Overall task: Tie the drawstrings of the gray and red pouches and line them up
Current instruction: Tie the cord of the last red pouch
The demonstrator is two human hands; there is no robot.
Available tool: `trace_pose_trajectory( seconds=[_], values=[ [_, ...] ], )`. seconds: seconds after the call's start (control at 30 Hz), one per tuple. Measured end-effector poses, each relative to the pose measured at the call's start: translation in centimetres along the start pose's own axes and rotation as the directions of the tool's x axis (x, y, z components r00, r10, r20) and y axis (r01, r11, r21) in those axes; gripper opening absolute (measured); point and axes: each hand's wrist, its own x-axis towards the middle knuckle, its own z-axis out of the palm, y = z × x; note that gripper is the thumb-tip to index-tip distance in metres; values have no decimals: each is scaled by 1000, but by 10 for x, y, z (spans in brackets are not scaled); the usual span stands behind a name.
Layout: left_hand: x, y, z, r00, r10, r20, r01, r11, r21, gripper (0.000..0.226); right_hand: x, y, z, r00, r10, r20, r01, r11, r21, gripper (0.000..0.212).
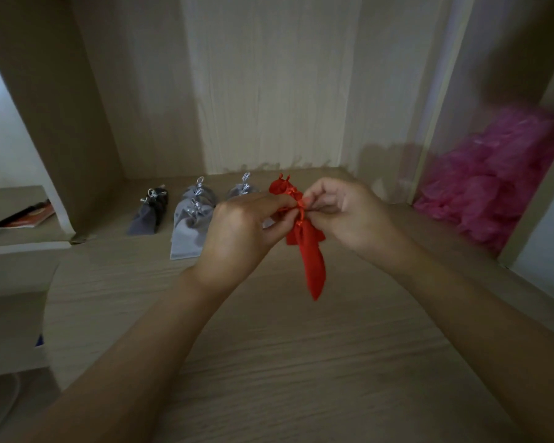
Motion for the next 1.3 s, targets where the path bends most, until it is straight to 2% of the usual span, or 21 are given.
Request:
trace_pose_trajectory(
  seconds=[0.1, 0.3, 0.5, 0.67, 0.9, 1.0, 1.17, 1.3],
  values=[
    [0, -1, -2, 1000, -18, -4, 18, 1000, -22, 13, -1, -3, 0, 999, 47, 25, -51, 982, 180, 24],
    [0, -1, -2, 997, -38, -69, 34, 997, -65, 13, -4, -2, 1, 995, 96, 22, -98, 946, 308, 18],
    [5, 4, -10, 999, -5, -47, 1, 996, -92, 12, -6, -5, -1, 997, 76, 0, -74, 965, 253, 20],
    [6, 0, -9, 998, 16, -65, -19, 999, -44, 20, -5, -7, 7, 995, 64, -80, -43, 970, 239, 35],
    [5, 1, -9, 997, 22, -70, -31, 992, -126, 18, -4, -8, -1, 995, 100, 2, -98, 973, 209, 26],
    [6, 2, -9, 993, 89, -78, -94, 993, -74, 19, -4, -9, -7, 989, 128, 70, -138, 978, 154, 17],
    [7, 3, -9, 991, 120, -52, -122, 992, -41, 20, -4, -11, -13, 967, 215, 139, -232, 965, 120, 18],
    [7, 0, -5, 989, 147, 31, -148, 989, 15, 26, -4, -14, -17, 968, 207, 140, -212, 977, 22, 19]
  ],
)
